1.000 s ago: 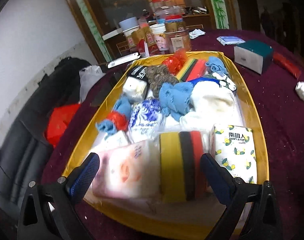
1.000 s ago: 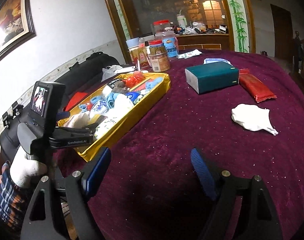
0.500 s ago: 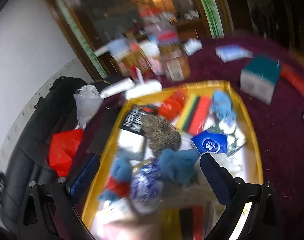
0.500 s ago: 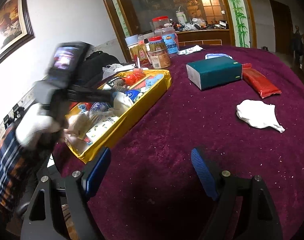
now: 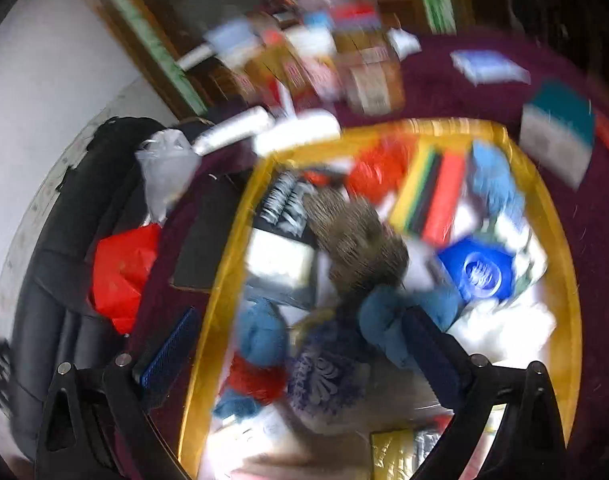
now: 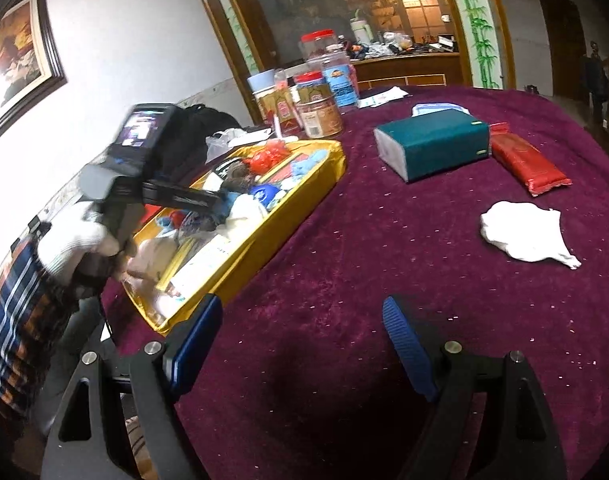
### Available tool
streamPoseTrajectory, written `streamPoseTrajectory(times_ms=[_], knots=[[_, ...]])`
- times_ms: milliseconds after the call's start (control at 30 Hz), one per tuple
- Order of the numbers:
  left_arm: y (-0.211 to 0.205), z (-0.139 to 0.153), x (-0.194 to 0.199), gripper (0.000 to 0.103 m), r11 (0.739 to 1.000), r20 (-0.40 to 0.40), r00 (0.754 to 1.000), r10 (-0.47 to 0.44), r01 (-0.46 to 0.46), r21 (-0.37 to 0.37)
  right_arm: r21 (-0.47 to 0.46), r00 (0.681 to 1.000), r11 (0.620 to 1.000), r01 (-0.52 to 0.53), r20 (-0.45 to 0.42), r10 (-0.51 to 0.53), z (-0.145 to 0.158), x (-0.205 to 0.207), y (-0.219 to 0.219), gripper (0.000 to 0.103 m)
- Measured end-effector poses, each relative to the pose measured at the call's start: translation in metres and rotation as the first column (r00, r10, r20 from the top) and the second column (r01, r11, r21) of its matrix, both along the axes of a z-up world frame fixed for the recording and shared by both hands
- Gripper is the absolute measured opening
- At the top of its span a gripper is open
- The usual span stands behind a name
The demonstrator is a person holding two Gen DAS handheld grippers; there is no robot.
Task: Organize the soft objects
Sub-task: 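Open the left tool and lift it away from the tray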
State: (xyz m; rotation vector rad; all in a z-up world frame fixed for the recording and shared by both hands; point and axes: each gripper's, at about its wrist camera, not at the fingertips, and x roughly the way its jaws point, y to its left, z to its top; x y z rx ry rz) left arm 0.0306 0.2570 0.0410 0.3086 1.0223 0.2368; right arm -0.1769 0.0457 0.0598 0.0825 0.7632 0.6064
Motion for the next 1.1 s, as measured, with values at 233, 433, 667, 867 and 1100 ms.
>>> streamPoseTrajectory(times_ms=[233,433,667,867,1100], knots=[[-0.019,0.025,-0.035,0.103,0.995,0.092,0.991,-0.093,0.095,-0.009,-0.018,1.000,1.000,-0.013,0.022,0.014,0.008,-0.001,0.007,0.082],[-0.001,0.096,-0.130,0.103,0.997,0.485,0.874,-0.010,0.044,-0.059,-0.027,0.993,0.999,-0.043,0.107,0.046,0.030,-0.011,0.021,0.082],[-0.004,0.123,-0.238,0.103,0.958,0.748,0.662,0.054,0.177,-0.226,0.017,0.949,1.000,-0.003,0.314,-0.002,0.057,-0.036,0.048,0.103],[-0.002,0.072,-0.208,0.103,0.932,0.560,0.801,0.212,0.008,-0.363,-0.104,0.960,0.994,-0.026,0.275,0.054,0.041,-0.041,0.077,0.103],[0.005,0.047,-0.212,0.103,0.910,0.467,0.816,0.340,-0.159,-0.383,-0.197,0.965,0.979,-0.047,0.245,0.096,0.015,-0.046,0.094,0.103]])
